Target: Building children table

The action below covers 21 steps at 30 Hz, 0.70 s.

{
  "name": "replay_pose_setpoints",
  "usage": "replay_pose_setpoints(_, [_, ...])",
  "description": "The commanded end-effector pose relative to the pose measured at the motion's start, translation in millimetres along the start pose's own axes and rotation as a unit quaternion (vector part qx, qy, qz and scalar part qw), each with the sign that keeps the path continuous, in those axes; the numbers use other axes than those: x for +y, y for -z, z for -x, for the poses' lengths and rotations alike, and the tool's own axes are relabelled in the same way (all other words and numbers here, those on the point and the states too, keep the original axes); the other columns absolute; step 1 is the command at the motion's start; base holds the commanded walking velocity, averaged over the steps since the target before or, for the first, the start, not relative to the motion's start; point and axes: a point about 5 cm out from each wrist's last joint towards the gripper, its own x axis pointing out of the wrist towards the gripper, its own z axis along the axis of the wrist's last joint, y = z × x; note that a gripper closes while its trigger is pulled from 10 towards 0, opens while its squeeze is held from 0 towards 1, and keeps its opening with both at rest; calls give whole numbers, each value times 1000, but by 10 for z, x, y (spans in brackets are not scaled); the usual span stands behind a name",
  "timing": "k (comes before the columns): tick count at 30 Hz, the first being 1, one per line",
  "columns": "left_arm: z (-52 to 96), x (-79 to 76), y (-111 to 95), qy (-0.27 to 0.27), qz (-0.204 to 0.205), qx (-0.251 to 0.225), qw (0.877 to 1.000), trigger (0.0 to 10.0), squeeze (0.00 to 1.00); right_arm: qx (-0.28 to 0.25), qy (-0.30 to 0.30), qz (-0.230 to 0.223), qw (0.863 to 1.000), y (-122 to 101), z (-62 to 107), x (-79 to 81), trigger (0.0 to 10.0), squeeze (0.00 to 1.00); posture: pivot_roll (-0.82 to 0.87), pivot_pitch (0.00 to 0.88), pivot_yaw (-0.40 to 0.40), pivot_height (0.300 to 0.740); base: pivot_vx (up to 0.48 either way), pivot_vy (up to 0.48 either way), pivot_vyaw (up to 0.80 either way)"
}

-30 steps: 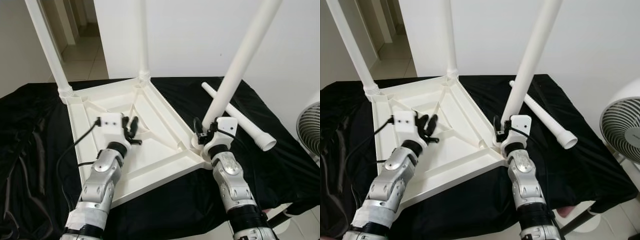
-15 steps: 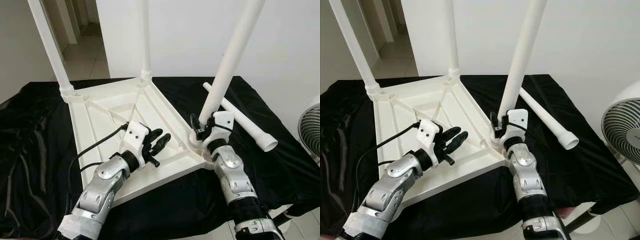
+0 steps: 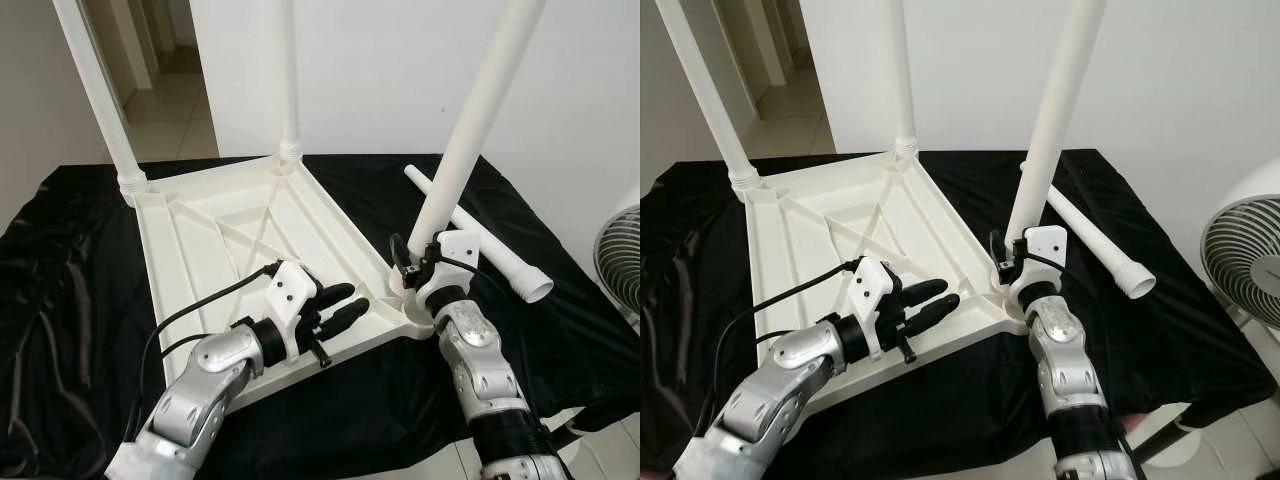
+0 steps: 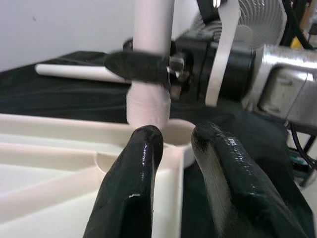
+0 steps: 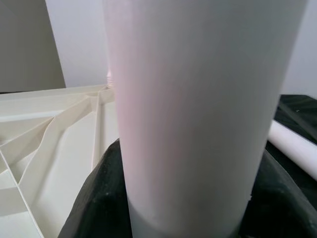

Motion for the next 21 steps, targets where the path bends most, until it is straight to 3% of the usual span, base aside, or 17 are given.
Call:
replay_pose_setpoints(1, [10,-21,1,1,0,6,1000,10000,0,2,-8,5,1000,-7,31,52,10000,0,13,0,24,740,0,0,0])
replay_pose_setpoints(21, [12,-66,-24,9,12,7,1000,10000,0,50,-3,12,999,134,357,55,10000,0,0,3,18,740,0,0,0])
